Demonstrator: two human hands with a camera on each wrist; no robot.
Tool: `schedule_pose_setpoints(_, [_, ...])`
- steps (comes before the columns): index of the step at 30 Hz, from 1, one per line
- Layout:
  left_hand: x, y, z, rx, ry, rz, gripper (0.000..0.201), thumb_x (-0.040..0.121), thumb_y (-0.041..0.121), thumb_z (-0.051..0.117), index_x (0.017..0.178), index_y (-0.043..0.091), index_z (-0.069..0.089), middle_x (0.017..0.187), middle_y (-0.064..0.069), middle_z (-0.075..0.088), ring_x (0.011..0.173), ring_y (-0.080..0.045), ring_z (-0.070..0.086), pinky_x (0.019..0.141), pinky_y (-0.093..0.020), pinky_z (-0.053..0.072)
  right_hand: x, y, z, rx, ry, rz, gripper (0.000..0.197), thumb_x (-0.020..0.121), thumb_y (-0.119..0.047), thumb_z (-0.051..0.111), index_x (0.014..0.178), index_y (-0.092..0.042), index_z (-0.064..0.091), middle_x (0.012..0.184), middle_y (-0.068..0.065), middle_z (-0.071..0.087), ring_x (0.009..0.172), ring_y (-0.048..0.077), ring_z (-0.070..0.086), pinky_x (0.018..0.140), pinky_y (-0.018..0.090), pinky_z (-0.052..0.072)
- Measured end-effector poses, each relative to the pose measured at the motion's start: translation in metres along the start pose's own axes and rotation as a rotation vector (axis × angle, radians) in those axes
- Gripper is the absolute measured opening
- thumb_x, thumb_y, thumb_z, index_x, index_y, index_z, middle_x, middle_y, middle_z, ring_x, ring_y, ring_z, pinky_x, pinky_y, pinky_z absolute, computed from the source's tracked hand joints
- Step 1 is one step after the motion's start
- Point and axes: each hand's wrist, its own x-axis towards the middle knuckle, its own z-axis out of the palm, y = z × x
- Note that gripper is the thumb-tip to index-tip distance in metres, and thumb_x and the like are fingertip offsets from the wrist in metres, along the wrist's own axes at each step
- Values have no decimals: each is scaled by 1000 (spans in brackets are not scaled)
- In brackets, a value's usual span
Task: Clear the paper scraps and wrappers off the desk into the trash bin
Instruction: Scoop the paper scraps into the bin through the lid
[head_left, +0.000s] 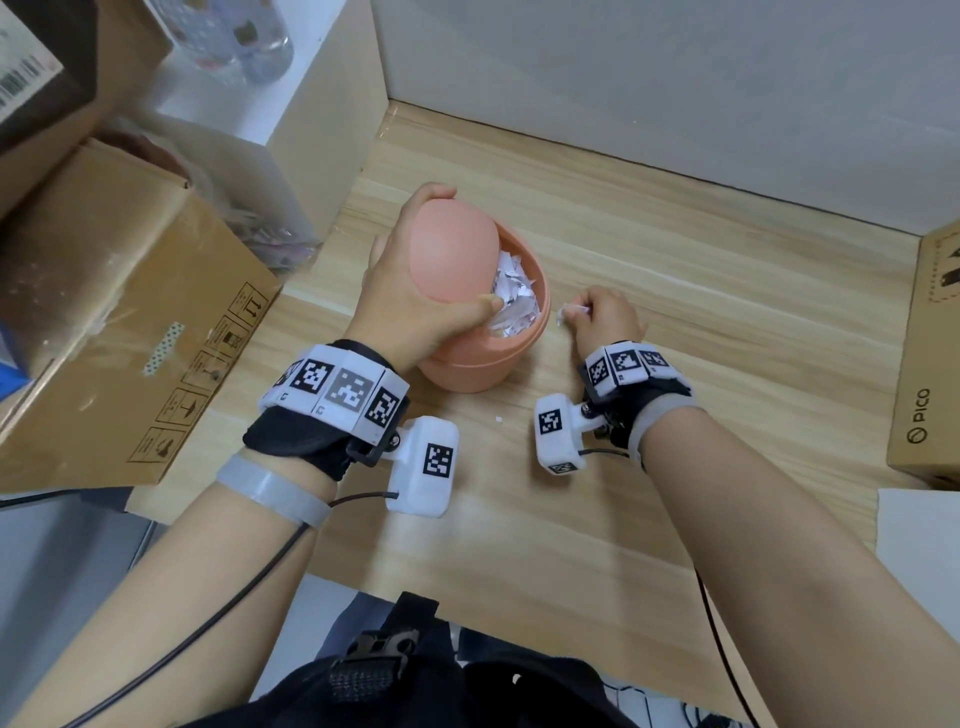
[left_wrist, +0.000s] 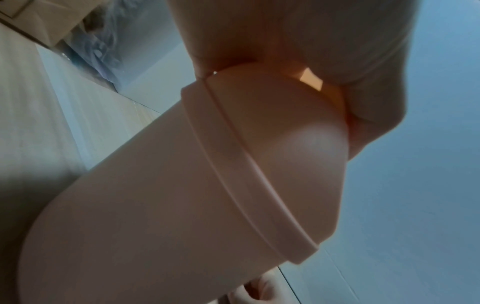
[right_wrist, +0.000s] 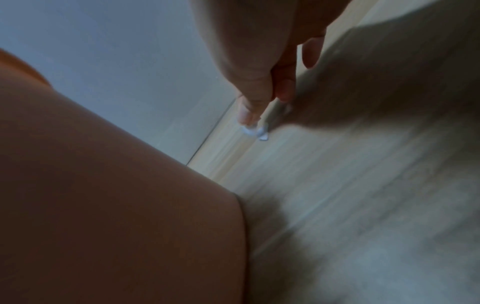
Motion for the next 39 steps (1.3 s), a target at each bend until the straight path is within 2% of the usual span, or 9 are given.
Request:
schedule_pose_setpoints(4, [2, -2, 1, -11, -6, 5, 78, 45, 39, 72, 108, 69, 36, 133, -6, 45, 118, -26, 50, 101, -45, 44, 5, 4, 8, -38, 0, -2, 17, 82, -14, 58, 67, -20, 52, 89, -3, 49, 78, 16, 42, 82, 33, 22])
schedule_pose_setpoints(8, [6, -1, 1, -15, -9, 3, 78, 45, 40, 72, 108, 68, 36, 133, -5, 46, 118, -25, 50, 102, -45, 43, 5, 8, 12, 19, 30, -37, 14, 80, -15, 62, 94, -19, 58, 94, -7, 44, 69, 10, 42, 80, 30, 19])
schedule_pose_setpoints(15, [6, 2, 1, -20, -13, -5, 78, 44, 40, 72, 106, 70, 35, 133, -4, 45, 118, -26, 50, 102, -45, 43, 1, 2, 13, -251, -50, -109, 21, 80, -3, 48, 79, -24, 51, 92, -2, 41, 80, 19, 42, 78, 35, 21])
schedule_pose_setpoints(18, [4, 2, 0, -17, -13, -14, 78, 44, 41, 72, 107, 70, 35, 133, -4, 45, 118, -25, 50, 101, -45, 44, 0, -8, -5, 33, -19, -30, 14, 81, -12, 48, 72, -22, 50, 95, 6, 55, 81, 23, 49, 83, 37, 33])
schedule_pose_setpoints(23, [4, 3, 1, -13, -7, -25, 78, 43, 42, 71, 106, 70, 34, 132, -3, 46, 117, -26, 50, 101, -46, 44, -25, -47, -52, 464, 15, -315, 21, 80, -12, 61, 67, -24, 52, 67, -7, 48, 66, 9, 45, 63, 18, 36])
schedule_pose_setpoints(26, [1, 4, 1, -3, -12, -27, 79, 42, 44, 71, 107, 68, 35, 133, -4, 45, 117, -25, 51, 100, -46, 45, -43, -74, -66, 340, -85, -424, 16, 69, -12, 75, 70, -22, 63, 61, -12, 53, 51, -4, 47, 60, 10, 39])
schedule_pose_setpoints(29, [-1, 8, 0, 10, -18, -48, 81, 39, 47, 69, 112, 63, 35, 134, -3, 43, 116, -25, 49, 101, -45, 44, -49, -83, -68, 151, -39, -454, 23, 59, -18, 81, 73, -23, 64, 61, -13, 59, 54, -2, 49, 69, 24, 48])
schedule_pose_setpoints(35, [-7, 11, -2, 15, -37, -45, 82, 38, 49, 65, 113, 60, 33, 133, -4, 40, 113, -23, 48, 100, -40, 44, -64, -74, -75, 234, -5, -503, 15, 70, -19, 75, 84, -19, 74, 86, -3, 55, 61, -2, 40, 69, 22, 39])
schedule_pose_setpoints(39, [-9, 9, -2, 25, -25, -45, 81, 39, 47, 65, 111, 61, 33, 134, -5, 42, 116, -26, 49, 102, -42, 44, -71, -35, -67, 379, 69, -430, 25, 76, -13, 69, 95, -29, 67, 77, -8, 53, 63, -1, 46, 65, 13, 39])
